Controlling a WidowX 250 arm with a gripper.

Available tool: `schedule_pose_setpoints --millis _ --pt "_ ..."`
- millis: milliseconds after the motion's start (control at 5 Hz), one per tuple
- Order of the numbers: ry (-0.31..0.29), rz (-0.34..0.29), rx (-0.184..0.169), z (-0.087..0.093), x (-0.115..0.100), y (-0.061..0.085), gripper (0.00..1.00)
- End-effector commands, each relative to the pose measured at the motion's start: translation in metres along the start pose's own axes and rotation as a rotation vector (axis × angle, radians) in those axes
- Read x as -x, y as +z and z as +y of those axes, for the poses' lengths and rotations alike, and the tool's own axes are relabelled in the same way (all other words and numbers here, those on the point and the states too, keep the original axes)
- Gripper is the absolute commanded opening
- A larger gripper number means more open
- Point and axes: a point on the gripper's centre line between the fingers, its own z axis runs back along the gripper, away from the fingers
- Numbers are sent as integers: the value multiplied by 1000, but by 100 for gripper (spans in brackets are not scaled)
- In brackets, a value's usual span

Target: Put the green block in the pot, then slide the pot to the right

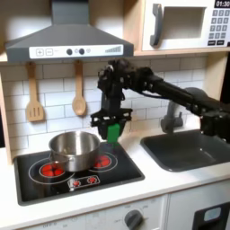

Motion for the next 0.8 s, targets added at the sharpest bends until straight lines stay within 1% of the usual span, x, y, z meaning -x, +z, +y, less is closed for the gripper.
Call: schedule_pose_setpoints --millis 0,200,600 --pt "14 -89 -63 23 -21 12 0" --pt "19 -108 -83 33 -30 10 0" --pt "16 -158 -130 47 -39 7 0"
